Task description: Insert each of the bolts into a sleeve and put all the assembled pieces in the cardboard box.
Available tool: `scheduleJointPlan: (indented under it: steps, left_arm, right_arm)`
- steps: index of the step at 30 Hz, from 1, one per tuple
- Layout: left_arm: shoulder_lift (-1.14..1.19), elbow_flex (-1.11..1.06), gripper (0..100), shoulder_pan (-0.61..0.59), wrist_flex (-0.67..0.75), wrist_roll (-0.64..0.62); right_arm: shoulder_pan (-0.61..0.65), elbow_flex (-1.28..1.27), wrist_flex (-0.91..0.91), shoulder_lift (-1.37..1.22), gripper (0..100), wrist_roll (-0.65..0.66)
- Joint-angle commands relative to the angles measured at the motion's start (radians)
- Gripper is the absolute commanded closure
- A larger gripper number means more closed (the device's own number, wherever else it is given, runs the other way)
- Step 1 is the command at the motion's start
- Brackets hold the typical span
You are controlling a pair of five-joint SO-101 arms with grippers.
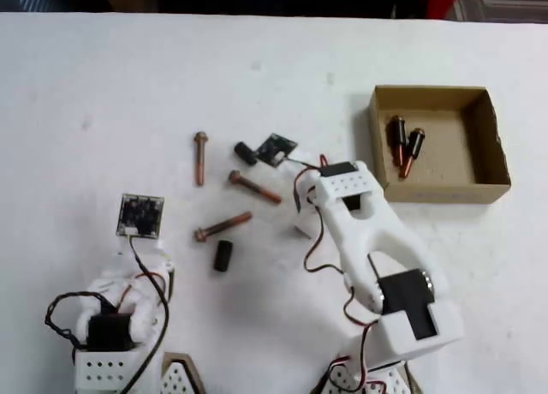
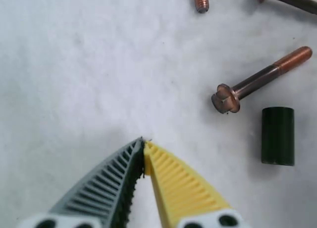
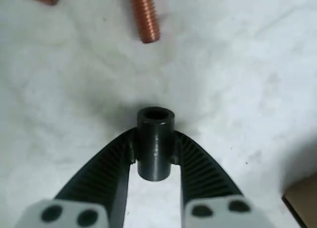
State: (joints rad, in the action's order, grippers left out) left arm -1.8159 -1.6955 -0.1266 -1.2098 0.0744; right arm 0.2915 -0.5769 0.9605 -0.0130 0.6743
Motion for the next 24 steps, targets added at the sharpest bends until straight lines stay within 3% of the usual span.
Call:
scheduleJointPlan:
  steps: [1, 18, 24]
  left_arm:
    - [-0.013, 0.003, 98, -0.008, 0.018, 0.008]
    - [-0.013, 0.003, 98, -0.004, 0.012, 0.008]
    - [-0.013, 0.003, 98, -0.004, 0.012, 0.008]
  right_arm:
    - [-0.007, 0.021, 0.082, 0.166, 98.2, -0.011]
    - [-0.013, 0.017, 0.449, 0.843, 98.2, -0.012]
    - [-0.015, -0.127, 0.478, 1.102, 98.1, -0.012]
